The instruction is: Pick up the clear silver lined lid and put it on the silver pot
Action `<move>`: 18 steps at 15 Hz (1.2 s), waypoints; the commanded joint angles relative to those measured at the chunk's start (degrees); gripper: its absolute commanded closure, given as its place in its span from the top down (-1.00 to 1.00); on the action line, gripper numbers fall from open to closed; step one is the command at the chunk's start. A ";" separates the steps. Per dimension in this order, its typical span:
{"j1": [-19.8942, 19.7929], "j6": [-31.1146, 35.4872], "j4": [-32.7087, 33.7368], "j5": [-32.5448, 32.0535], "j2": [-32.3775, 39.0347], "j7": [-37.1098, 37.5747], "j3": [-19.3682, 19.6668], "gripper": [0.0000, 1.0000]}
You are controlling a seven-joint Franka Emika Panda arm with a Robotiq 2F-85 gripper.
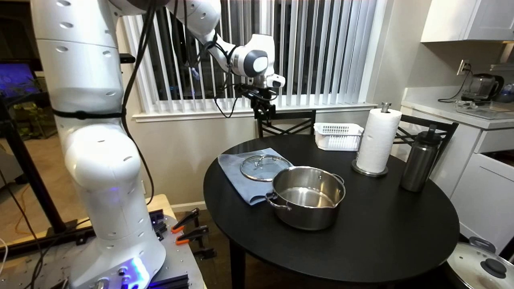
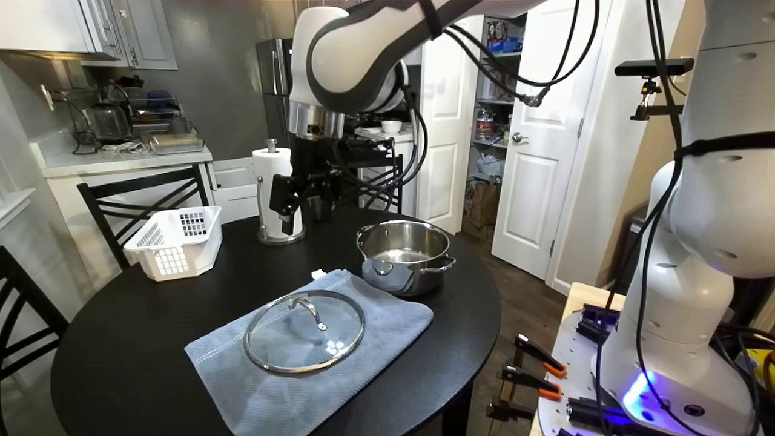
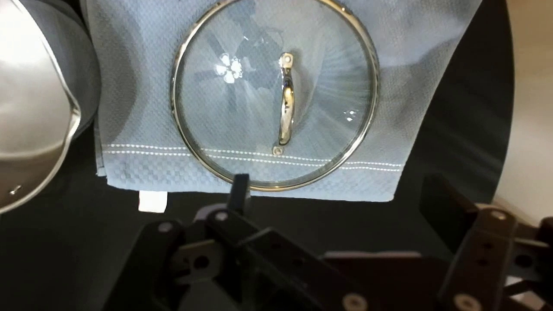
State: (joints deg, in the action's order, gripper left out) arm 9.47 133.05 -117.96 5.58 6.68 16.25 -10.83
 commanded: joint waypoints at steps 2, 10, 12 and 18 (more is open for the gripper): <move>1.50 3.68 2.33 -4.27 8.96 8.33 2.76 1.00; 7.07 -4.46 14.35 -10.78 23.23 13.95 7.93 1.00; 8.06 -5.42 17.13 -10.72 25.49 13.32 8.25 1.00; 9.00 -6.90 20.84 -9.06 28.83 9.74 7.00 1.00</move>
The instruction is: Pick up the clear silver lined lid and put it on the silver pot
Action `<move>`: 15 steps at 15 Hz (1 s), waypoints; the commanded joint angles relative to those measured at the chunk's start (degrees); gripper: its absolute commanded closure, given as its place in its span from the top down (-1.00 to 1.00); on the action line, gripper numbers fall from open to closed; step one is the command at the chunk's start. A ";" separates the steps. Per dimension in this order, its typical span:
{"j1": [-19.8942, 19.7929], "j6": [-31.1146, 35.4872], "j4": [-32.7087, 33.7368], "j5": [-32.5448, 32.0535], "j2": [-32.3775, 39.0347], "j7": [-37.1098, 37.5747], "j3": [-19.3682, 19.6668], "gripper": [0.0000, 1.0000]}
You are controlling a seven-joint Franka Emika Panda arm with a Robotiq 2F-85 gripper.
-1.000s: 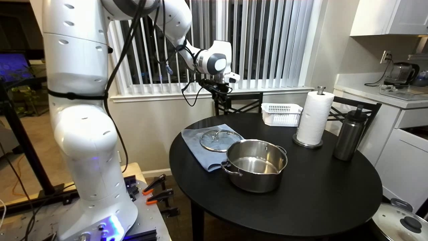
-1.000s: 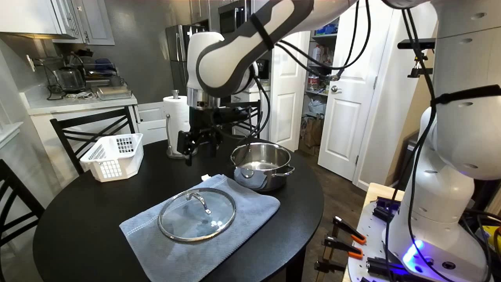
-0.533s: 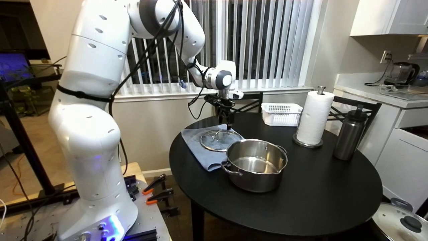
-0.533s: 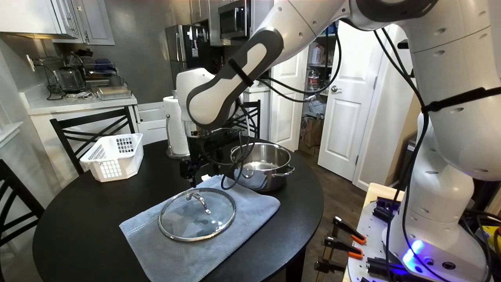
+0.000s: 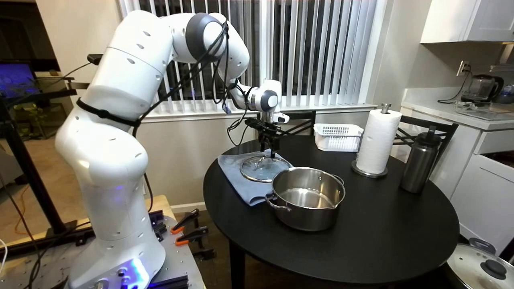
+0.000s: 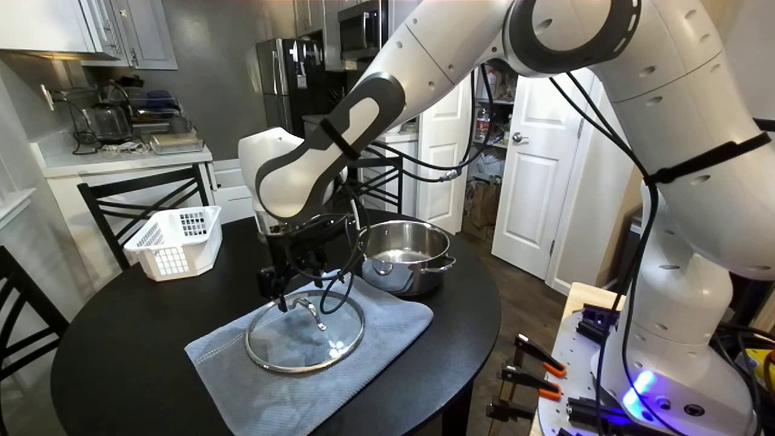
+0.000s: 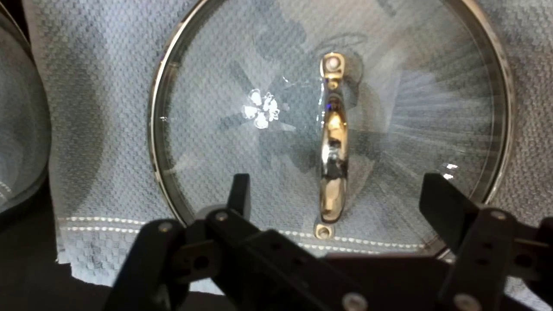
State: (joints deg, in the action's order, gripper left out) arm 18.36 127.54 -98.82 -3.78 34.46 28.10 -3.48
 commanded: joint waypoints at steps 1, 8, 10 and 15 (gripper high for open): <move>0.11 -1.14 1.83 0.42 1.33 -2.28 -0.38 1.00; -1.34 0.51 1.03 2.86 2.12 -2.64 -0.52 1.00; -1.67 0.99 0.76 3.20 2.07 -2.74 -0.54 1.00; -2.31 1.38 0.66 4.47 1.93 -3.91 -0.87 0.09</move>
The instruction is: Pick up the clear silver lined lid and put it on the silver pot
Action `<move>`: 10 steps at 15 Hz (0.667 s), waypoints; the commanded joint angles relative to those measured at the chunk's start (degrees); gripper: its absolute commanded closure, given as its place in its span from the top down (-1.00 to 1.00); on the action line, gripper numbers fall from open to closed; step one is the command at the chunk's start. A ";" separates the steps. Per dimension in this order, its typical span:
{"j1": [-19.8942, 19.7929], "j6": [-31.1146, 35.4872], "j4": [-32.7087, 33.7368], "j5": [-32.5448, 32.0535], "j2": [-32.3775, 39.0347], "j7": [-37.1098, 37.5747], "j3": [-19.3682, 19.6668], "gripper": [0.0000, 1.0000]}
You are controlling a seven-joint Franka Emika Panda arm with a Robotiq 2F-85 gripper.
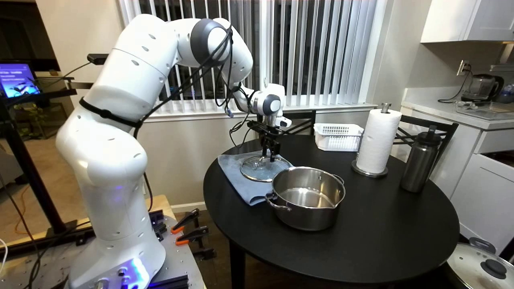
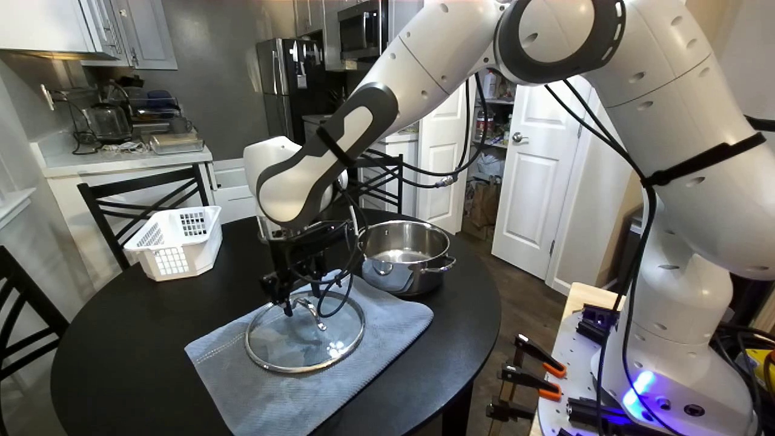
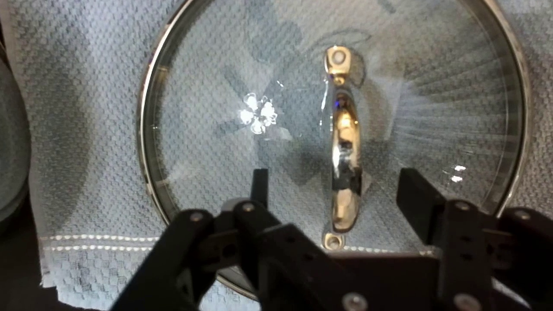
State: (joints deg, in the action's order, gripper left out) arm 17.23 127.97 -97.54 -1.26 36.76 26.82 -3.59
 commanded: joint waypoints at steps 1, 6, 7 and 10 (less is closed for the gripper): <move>-1.17 0.99 -0.65 2.11 -0.41 -2.63 -0.74 -0.06; -1.25 1.22 -0.94 2.68 -0.80 -2.73 -0.68 -0.71; -1.24 1.45 -1.19 2.65 -1.03 -2.69 -0.66 -0.82; -1.23 2.71 -2.70 2.59 -2.52 -2.40 -0.53 -0.97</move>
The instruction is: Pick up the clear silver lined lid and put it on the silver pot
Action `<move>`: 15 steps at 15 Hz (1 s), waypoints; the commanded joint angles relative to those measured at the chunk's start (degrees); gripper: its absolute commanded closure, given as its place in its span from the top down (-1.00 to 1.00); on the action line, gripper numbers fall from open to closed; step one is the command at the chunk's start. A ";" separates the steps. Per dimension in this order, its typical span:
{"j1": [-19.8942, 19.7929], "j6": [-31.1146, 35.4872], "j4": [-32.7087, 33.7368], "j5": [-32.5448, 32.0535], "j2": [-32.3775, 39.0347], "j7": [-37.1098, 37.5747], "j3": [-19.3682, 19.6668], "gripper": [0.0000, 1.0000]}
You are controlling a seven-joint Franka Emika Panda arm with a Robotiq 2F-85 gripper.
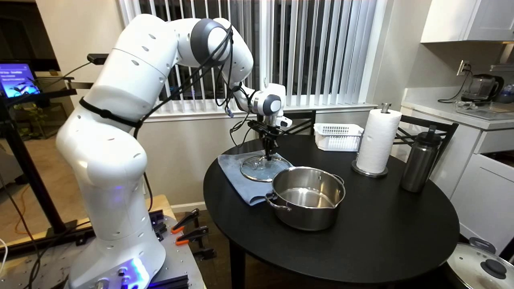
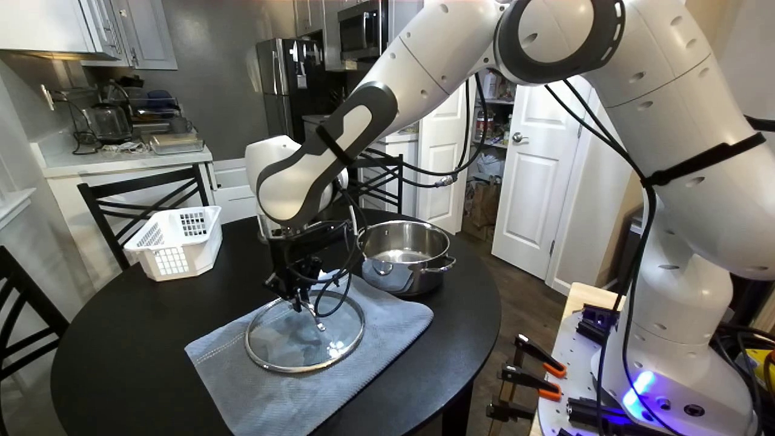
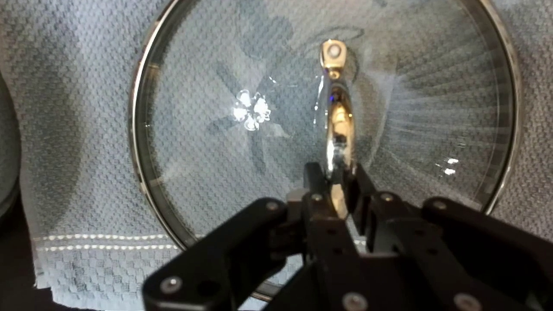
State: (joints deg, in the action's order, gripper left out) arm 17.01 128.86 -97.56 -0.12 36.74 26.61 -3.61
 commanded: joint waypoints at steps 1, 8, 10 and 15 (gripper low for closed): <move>-0.97 2.01 -3.09 1.38 -2.93 -2.06 -0.46 -0.91; -0.63 8.68 -15.38 0.65 -17.09 0.09 0.24 -0.91; -1.41 8.80 -18.44 0.93 -22.03 0.08 0.26 -0.91; -5.68 7.16 -24.83 2.95 -33.45 -1.72 0.32 -0.91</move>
State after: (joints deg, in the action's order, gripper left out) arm 14.38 136.06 -116.35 0.13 11.95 26.66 -2.98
